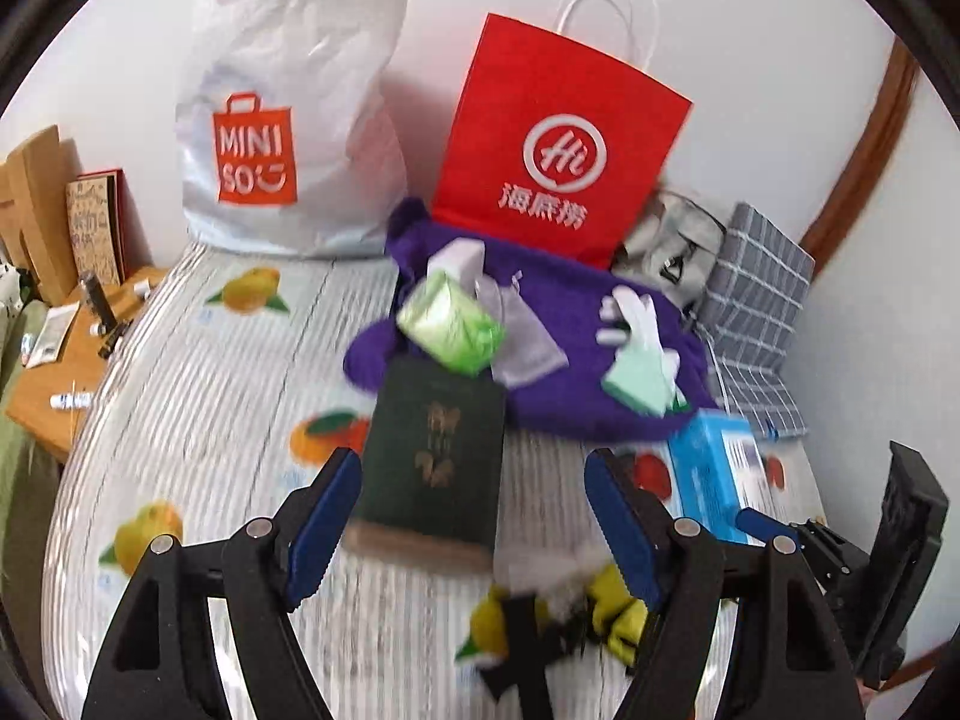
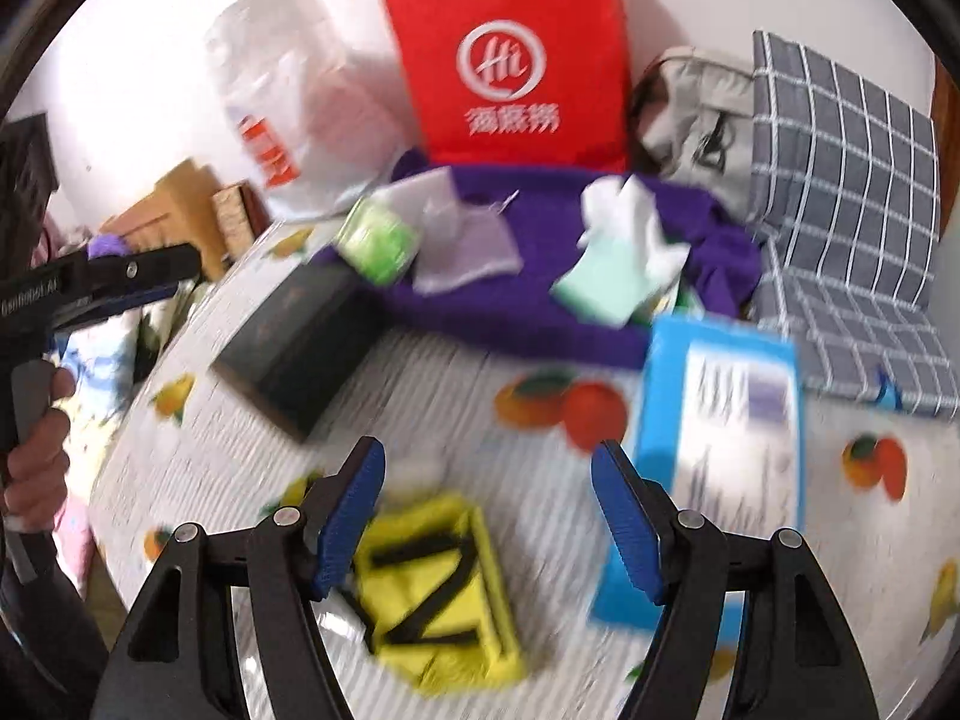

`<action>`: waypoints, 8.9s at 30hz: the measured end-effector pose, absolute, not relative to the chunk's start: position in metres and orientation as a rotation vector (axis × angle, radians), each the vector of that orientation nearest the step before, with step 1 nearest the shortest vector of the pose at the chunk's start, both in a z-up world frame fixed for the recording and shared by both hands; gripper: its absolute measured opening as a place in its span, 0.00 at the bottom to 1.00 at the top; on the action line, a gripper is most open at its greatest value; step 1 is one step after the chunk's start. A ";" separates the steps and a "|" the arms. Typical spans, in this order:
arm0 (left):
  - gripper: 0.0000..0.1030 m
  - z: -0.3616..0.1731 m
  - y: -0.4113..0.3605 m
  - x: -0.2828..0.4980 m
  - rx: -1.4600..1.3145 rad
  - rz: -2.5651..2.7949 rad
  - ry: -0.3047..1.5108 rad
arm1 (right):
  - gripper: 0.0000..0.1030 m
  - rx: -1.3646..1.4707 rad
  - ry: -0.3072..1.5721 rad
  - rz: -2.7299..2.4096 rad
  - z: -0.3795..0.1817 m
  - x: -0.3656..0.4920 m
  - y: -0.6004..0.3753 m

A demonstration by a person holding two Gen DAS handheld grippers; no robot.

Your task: Organize soft objects

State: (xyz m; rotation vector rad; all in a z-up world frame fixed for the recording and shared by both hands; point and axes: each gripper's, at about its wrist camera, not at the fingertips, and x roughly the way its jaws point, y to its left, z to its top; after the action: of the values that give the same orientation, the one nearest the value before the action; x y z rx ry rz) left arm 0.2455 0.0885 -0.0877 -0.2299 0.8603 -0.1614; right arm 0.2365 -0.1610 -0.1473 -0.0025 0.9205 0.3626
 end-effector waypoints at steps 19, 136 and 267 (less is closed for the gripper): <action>0.73 -0.155 0.105 0.184 -0.266 -0.130 0.995 | 0.78 -0.229 1.070 0.401 -0.219 0.220 -0.119; 0.19 -0.042 0.021 0.241 -0.014 -0.248 0.819 | 0.63 0.105 0.704 0.178 -0.044 0.199 -0.232; 0.25 -0.110 -0.001 0.435 -0.105 -0.301 0.956 | 0.76 0.056 0.834 0.198 -0.107 0.384 -0.188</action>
State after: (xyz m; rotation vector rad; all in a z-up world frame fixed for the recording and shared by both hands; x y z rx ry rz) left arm 0.4346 -0.0011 -0.1099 -0.1047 0.9557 -0.3009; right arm 0.3835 -0.1880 -0.1070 0.0561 0.8336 0.1981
